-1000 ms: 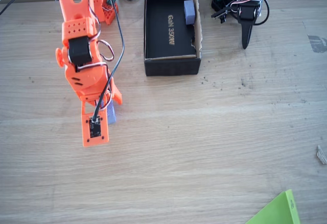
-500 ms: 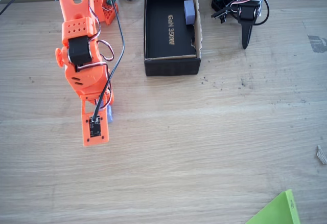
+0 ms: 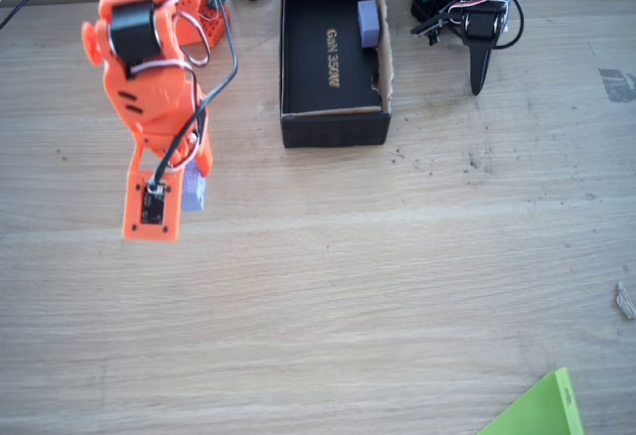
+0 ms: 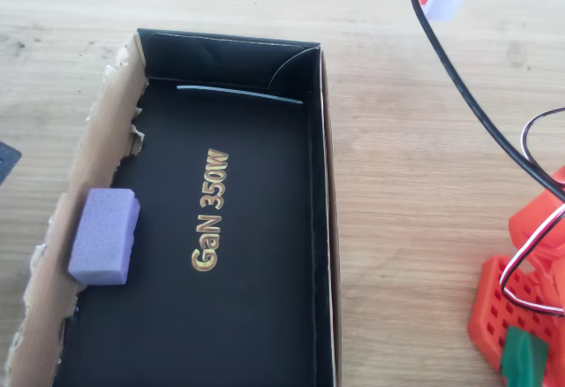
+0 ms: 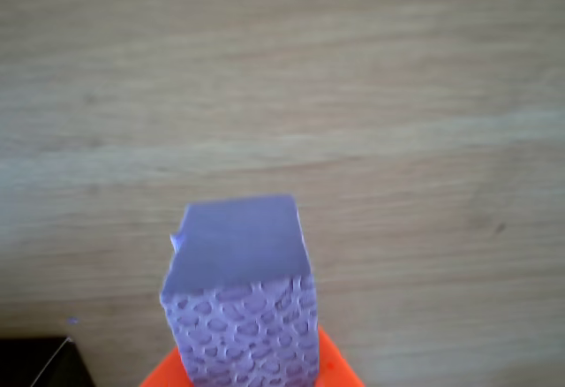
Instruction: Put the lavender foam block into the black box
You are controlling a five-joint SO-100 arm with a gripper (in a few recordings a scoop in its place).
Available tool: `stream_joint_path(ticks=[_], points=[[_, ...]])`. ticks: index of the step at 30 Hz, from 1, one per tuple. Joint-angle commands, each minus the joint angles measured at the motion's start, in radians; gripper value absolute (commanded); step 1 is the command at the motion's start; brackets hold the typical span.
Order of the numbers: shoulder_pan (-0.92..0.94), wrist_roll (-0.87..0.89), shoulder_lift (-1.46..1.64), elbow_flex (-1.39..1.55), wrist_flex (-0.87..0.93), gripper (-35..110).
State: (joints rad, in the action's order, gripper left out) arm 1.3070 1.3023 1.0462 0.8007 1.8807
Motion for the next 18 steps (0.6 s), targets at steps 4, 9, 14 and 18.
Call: stream_joint_path(ticks=[4,9,14,18], points=[[-0.04,0.008,0.255,0.124,0.021,0],[-0.078,0.044,0.37,0.219,0.021,0],[-0.091,0.029,0.509,0.313,0.021,0],[-0.117,0.031,0.611,0.362,0.023,0]])
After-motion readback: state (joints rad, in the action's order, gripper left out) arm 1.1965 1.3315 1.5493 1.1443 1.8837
